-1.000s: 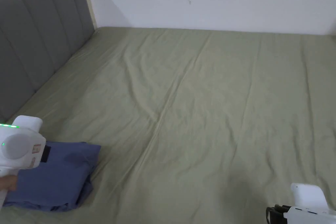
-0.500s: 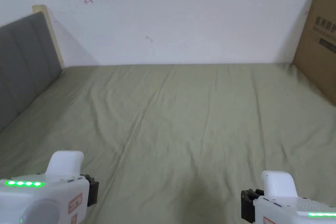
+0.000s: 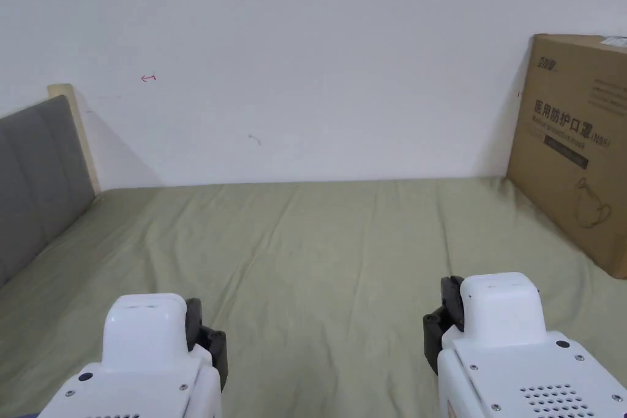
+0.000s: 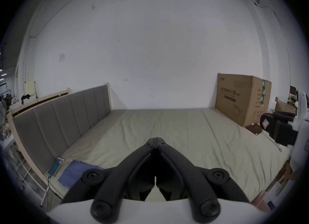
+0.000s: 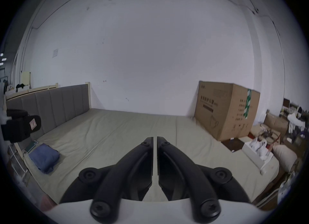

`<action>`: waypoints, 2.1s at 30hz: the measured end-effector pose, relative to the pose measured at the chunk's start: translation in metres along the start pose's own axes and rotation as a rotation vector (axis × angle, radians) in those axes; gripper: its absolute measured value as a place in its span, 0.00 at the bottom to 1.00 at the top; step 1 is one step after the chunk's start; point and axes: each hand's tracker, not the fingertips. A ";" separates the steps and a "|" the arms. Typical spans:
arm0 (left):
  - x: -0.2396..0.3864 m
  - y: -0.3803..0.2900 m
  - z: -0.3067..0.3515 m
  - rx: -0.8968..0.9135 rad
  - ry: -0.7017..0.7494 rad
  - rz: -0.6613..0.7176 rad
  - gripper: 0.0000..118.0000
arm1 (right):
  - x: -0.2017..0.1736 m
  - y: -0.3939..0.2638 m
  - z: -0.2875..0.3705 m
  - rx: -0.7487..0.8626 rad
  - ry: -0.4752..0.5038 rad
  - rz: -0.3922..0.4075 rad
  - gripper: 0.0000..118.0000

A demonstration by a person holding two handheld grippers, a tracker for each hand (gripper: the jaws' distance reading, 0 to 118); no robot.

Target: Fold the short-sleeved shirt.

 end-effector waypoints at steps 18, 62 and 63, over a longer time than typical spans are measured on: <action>0.005 0.016 0.008 0.066 0.005 -0.045 0.93 | 0.001 0.014 0.008 -0.020 0.025 -0.067 0.31; 0.013 0.019 0.003 -0.046 -0.044 0.017 1.00 | 0.019 -0.003 -0.002 -0.017 -0.015 -0.053 0.97; 0.013 0.019 0.002 -0.052 -0.050 0.021 1.00 | 0.019 -0.004 -0.003 -0.020 -0.013 -0.056 0.97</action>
